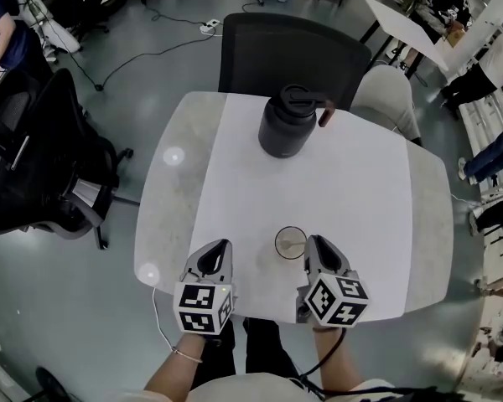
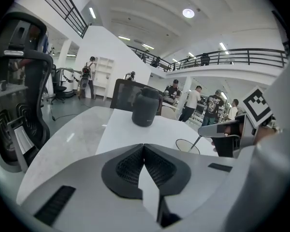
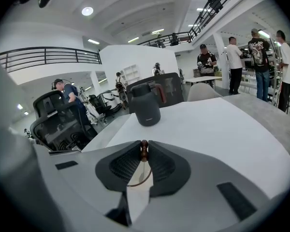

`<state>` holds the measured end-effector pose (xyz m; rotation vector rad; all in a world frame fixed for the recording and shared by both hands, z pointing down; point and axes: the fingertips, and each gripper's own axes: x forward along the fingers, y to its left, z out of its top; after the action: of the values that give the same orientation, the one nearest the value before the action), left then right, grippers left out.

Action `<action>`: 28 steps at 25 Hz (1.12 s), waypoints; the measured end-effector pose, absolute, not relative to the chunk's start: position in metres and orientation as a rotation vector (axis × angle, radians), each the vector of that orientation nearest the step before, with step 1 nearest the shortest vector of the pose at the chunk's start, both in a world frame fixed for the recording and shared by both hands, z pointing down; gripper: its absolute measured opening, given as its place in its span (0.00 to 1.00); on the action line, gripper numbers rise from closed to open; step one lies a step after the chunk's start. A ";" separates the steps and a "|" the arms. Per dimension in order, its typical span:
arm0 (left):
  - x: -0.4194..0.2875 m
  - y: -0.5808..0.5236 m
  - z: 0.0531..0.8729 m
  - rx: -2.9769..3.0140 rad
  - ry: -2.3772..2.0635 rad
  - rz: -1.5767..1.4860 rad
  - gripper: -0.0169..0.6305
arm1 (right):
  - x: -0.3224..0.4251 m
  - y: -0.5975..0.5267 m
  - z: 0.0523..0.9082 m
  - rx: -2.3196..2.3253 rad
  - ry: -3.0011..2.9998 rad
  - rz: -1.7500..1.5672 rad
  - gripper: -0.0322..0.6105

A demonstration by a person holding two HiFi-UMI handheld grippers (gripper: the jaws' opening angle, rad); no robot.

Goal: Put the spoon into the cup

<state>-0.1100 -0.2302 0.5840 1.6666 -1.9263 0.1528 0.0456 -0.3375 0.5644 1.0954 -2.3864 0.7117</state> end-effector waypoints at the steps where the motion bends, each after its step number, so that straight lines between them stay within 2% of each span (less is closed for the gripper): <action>1: -0.110 -0.230 0.586 1.662 -1.926 0.154 0.05 | 0.045 -0.337 0.566 1.093 -2.385 0.714 0.15; 22: -0.110 -0.224 0.600 1.620 -1.922 0.153 0.05 | 0.044 -0.335 0.583 1.079 -2.366 0.727 0.16; 28: -0.111 -0.225 0.598 1.621 -1.929 0.151 0.05 | 0.047 -0.337 0.584 1.092 -2.362 0.735 0.22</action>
<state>-0.1112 -0.2250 0.5978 1.6211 -1.9294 0.1514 0.0467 -0.3374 0.5838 1.0920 -2.3621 0.7349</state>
